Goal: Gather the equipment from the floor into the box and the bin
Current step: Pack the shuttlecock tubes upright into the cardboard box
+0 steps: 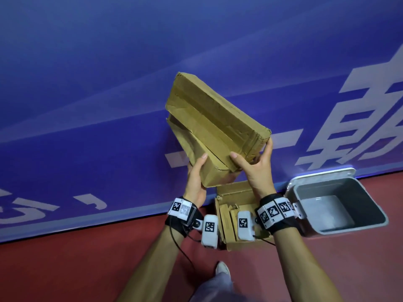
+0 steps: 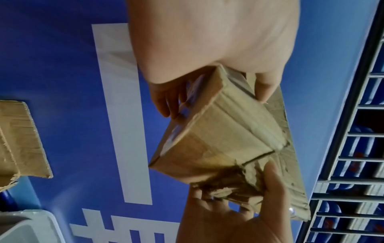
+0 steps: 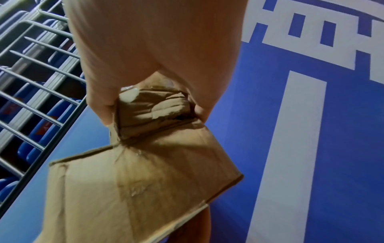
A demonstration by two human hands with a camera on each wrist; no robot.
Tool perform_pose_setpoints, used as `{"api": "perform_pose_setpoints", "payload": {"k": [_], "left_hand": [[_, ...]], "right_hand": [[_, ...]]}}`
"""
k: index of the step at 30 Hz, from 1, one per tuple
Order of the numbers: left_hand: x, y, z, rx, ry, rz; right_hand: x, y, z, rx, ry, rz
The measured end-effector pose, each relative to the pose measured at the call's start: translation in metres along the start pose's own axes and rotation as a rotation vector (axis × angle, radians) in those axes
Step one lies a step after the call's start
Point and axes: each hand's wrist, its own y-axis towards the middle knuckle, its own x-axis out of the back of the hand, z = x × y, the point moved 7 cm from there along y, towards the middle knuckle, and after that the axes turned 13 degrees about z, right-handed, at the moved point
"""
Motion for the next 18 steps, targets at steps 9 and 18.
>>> {"api": "perform_pose_setpoints", "payload": {"k": [9,18], "left_hand": [[0.016,0.035,0.0,0.152,-0.159,0.108],[0.023,0.051,0.004,0.146,-0.159,0.12]], "right_hand": [[-0.004,0.05,-0.021,-0.099,0.065,0.041],[0.043,0.08,-0.004,-0.068,0.072,0.084]]}}
